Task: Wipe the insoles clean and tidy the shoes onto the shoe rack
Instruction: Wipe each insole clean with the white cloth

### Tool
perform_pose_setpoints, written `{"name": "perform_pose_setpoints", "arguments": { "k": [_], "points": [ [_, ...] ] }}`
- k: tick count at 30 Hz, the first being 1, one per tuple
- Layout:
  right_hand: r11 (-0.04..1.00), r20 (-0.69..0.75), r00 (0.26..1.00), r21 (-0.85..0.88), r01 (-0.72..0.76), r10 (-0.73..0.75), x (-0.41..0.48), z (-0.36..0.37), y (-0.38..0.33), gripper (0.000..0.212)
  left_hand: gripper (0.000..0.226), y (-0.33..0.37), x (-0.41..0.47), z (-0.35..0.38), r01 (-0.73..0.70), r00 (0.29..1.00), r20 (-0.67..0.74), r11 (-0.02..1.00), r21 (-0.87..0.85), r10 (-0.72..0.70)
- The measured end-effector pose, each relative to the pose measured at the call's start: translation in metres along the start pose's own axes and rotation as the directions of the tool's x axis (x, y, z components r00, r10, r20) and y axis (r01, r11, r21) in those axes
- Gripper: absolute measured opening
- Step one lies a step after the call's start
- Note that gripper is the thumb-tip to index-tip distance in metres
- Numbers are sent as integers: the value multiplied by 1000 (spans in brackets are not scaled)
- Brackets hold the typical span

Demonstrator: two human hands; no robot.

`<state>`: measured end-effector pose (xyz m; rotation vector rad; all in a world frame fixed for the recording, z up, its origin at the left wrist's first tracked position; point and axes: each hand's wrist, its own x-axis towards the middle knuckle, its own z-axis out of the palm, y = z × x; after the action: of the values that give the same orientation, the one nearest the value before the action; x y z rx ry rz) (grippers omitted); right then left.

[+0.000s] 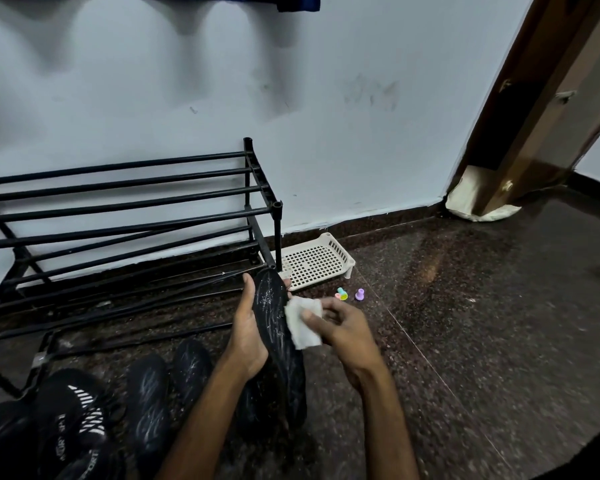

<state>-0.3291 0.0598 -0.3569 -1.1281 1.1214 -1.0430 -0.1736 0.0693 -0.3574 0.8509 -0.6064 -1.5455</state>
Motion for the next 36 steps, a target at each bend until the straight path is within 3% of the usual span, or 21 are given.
{"name": "perform_pose_setpoints", "arguments": {
  "k": [2,3,5,6,9,11,13,14,16,18,20,21,24,25,27,28,30,32,33,35,36],
  "points": [
    [1000,104,995,-2,-5,5,0,18,-4,23,90,-2,-4,8,63,994,94,998,0,-62],
    [983,49,999,-186,1,9,-1,22,-1,20,87,-4,-2,9,68,994,90,998,-18,-66],
    [770,-180,977,-638,-28,-114,-5,22,8,18,78,-3,1,6,33,998,49,998,-46,-31],
    [709,-283,942,-701,-75,-180,-9,17,9,18,76,-2,2,5,10,1000,24,1000,-28,-9],
    [833,-374,894,-554,-2,-247,-8,0,2,17,76,-1,0,6,16,1000,5,1000,-5,-16],
    [973,-186,969,-190,129,-165,-6,5,-16,19,82,-2,-4,10,71,996,54,997,-35,-69],
    [992,-34,993,38,119,-117,-3,19,-26,22,83,-5,-5,14,111,992,61,991,-77,-106],
    [988,-32,989,-52,144,-146,0,25,-26,21,81,-7,-4,14,106,994,32,991,-87,-103],
    [843,-143,961,-522,132,-239,6,30,-21,17,83,-10,-1,11,97,994,45,995,-25,-96],
    [719,-305,883,-693,51,-357,5,21,-17,17,81,-8,-1,10,93,995,46,996,14,-93],
    [811,-426,818,-579,83,-388,3,3,-16,19,75,-4,0,9,84,996,21,996,26,-85],
    [887,-428,839,-444,129,-337,5,-3,-17,20,75,-4,1,8,91,996,18,996,22,-91],
    [993,-88,992,73,96,-89,3,9,-31,25,81,-4,-3,12,118,993,27,992,-48,-116],
    [993,-41,996,88,78,-75,5,18,-28,24,81,-5,-3,13,118,993,37,991,-54,-116],
    [956,-120,987,-285,66,-104,6,28,-15,19,80,-7,-3,15,116,992,46,993,-28,-115],
    [853,-195,969,-521,28,-152,3,26,-7,17,77,-5,-4,16,107,994,38,994,-3,-107],
    [772,-366,907,-631,-77,-210,-3,9,15,14,76,1,-3,14,44,998,-35,999,26,-43],
    [906,-424,898,-417,-77,-118,-4,-10,32,12,83,6,2,6,-24,993,-117,998,52,30],
    [973,-377,926,-215,-82,-6,-3,-13,35,13,86,8,3,3,-35,988,-150,999,37,40],
    [976,-137,978,167,-137,161,-4,-3,35,16,92,10,3,0,-52,985,-164,999,-18,48],
    [955,-50,976,224,-196,212,-5,3,39,14,94,11,3,-1,-66,986,-159,997,-46,58]
  ]
}}
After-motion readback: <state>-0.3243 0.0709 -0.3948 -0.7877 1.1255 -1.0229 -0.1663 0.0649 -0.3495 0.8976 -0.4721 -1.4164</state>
